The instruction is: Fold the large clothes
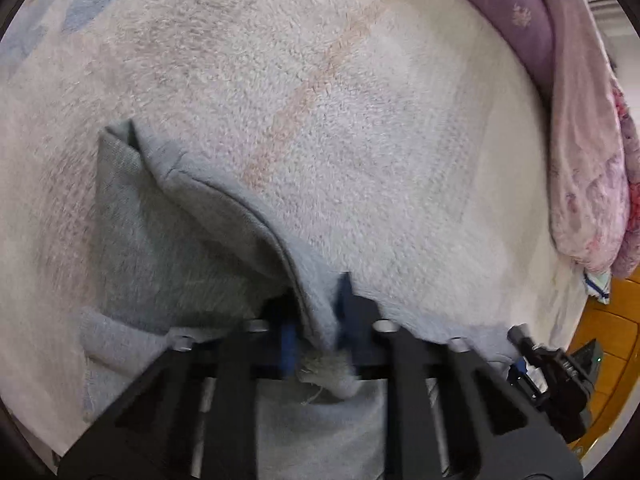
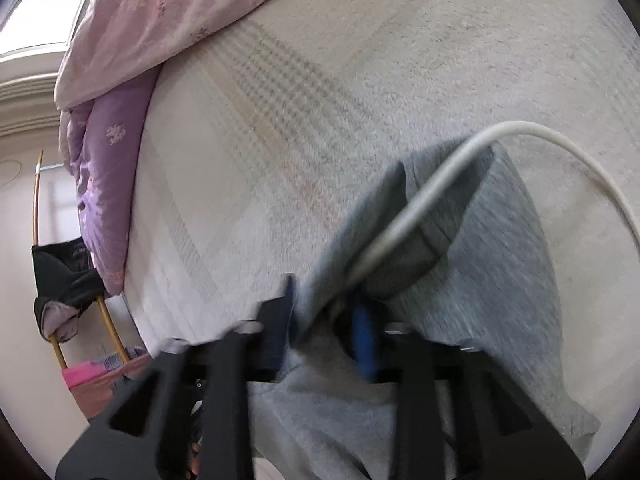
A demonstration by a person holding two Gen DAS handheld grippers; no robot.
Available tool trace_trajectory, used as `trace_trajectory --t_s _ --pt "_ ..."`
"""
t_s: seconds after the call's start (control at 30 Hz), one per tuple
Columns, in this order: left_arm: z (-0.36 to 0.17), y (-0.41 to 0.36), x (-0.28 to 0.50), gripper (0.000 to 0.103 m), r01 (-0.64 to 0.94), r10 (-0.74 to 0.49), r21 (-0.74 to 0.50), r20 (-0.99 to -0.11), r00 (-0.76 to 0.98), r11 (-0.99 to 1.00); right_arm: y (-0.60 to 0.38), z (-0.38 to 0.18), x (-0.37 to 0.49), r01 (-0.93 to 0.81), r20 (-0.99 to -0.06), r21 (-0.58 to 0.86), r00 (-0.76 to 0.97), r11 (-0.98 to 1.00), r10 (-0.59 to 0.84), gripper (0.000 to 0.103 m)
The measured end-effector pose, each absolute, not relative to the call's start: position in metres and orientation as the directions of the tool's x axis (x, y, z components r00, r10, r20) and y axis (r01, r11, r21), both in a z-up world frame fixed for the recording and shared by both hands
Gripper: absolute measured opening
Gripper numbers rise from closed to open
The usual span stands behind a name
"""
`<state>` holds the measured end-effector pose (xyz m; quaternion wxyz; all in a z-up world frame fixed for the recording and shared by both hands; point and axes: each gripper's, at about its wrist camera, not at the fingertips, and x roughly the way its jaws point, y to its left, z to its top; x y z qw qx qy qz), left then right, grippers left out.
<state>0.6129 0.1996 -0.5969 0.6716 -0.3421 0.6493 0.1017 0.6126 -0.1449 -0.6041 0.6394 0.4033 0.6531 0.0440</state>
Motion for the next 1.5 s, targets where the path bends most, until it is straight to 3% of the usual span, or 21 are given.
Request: trace_trajectory --t_s 0.43,0.73,1.03,1.33,1.47,1.5 --pt "-0.504 0.209 0.499 0.008 -0.508 -0.383 -0.468 -0.884 0.270 0.723 -0.157 -0.501 0.529 0.320 -0.761 0.649 0.242 0.690 0.603 0.008" --pt "-0.462 0.187 0.392 0.006 -0.481 -0.356 -0.428 -0.904 0.238 0.765 -0.169 -0.446 0.412 0.308 -0.774 0.629 0.165 0.714 0.611 0.007" --pt "-0.515 0.171 0.276 0.006 -0.526 -0.369 -0.333 -0.928 0.039 0.782 -0.183 -0.495 0.300 0.459 -0.829 0.499 0.005 0.735 0.560 0.007" --pt "-0.610 0.165 0.228 0.010 -0.595 -0.362 -0.236 -0.927 -0.100 0.768 -0.185 -0.604 0.259 0.549 -0.840 0.390 -0.118 0.739 0.530 0.008" --pt "-0.614 0.158 0.233 0.011 -0.549 -0.350 -0.227 -0.928 -0.129 0.804 -0.185 -0.606 0.270 0.550 -0.850 0.377 -0.114 0.745 0.515 0.016" --pt "-0.610 0.159 0.231 0.017 -0.542 -0.353 -0.232 -0.927 -0.129 0.807 -0.184 -0.601 0.272 0.534 -0.852 0.370 -0.130 0.760 0.507 0.019"
